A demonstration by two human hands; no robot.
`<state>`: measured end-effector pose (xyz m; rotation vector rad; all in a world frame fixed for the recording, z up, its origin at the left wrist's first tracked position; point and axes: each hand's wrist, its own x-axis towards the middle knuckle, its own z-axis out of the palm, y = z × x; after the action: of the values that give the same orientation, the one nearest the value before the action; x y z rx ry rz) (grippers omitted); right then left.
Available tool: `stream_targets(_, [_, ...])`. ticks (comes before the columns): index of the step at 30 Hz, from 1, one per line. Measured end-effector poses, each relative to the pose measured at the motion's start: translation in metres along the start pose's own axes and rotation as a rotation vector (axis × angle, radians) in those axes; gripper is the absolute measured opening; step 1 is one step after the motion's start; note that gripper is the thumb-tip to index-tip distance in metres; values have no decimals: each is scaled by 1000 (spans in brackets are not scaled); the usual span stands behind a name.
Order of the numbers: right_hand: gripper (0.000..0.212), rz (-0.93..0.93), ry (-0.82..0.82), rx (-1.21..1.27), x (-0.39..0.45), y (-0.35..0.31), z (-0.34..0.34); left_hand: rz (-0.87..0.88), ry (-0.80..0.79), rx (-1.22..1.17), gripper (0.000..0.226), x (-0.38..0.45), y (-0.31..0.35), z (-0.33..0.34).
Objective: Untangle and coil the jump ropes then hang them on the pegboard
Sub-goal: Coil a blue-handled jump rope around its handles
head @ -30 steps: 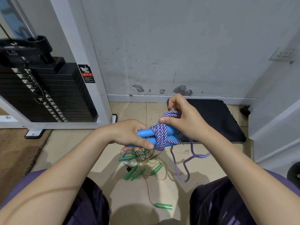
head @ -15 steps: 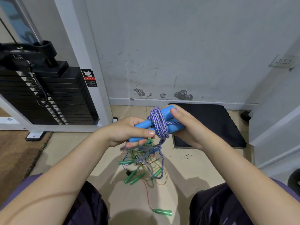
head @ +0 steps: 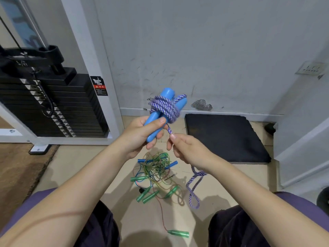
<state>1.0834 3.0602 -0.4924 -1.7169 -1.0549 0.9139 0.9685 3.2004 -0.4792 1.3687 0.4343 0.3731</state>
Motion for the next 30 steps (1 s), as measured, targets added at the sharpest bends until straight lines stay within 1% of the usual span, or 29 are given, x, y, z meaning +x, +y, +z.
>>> stream_targets(2, [38,11,7,-12,1,-4,0,29,154,-16,24,5,4,-9])
stream_targets(4, [38,-23,65,-149,3,-8,0,34,264,15,23,7,8,-20])
stream_targets(5, [38,-51,100,-246,3,-10,-1,29,287,52,24,7,9,-24])
stream_targets(7, [38,-76,149,-385,2,-13,-7,9,291,126,25,7,8,-26])
stream_targets(10, [39,-77,162,-455,-2,-14,-15,-16,312,217,25,7,3,-23])
stream_targets(12, [41,-104,174,-461,-5,-17,-16,-19,333,276,25,8,0,-20])
stream_targets(16, [40,-142,177,-385,-8,-23,-22,-18,358,388,24,11,-2,-14])
stream_targets(18, [37,-167,160,-388,-10,-25,-28,-22,301,476,22,10,-5,-9])
stream_targets(19, [35,-183,154,-401,-11,-25,-31,-37,247,520,21,9,-7,-7])
stream_targets(23, [38,-247,183,-410,-13,-25,-42,-166,-79,587,16,3,-10,-3])
stream_targets(24, [35,-251,199,-399,-11,-22,-46,-189,-154,586,16,3,-9,-2])
stream_targets(26, [28,-261,218,-397,-7,-18,-48,-231,-273,598,17,2,-8,-1])
stream_targets(30, [28,-289,223,-438,-1,-13,-43,-277,-462,681,24,-4,-6,12])
